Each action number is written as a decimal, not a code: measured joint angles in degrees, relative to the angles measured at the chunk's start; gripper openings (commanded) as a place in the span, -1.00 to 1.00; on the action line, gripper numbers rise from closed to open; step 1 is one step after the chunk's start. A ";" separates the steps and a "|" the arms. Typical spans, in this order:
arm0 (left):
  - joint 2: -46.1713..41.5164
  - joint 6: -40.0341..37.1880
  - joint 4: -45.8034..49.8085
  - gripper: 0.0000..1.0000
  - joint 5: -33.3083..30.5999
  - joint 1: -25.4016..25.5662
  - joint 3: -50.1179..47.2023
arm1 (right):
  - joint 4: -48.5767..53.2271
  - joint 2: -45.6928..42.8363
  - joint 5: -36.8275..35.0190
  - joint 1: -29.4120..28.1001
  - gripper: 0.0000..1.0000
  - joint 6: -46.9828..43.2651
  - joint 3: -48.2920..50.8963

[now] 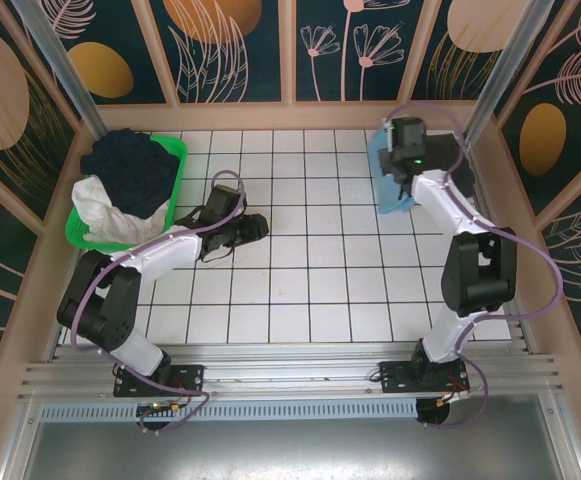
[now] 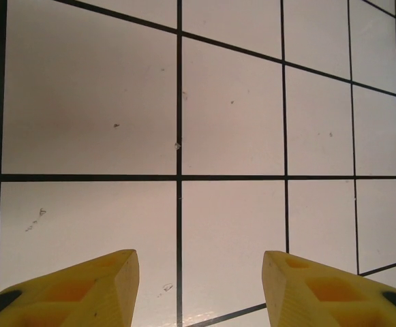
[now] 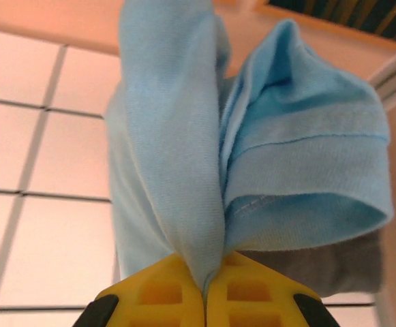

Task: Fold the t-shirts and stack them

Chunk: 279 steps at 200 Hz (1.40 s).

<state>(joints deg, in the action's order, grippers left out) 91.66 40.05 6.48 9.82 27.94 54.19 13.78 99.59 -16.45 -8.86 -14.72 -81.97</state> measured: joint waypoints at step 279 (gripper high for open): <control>4.76 -1.05 2.12 -0.01 -0.17 -0.09 0.02 | -10.47 32.98 30.16 25.18 -1.00 0.09 -25.14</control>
<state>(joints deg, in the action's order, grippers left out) 96.42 39.00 8.60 9.65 27.86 54.22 3.31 132.57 13.72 16.32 -14.63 -107.11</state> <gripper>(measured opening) 0.497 0.057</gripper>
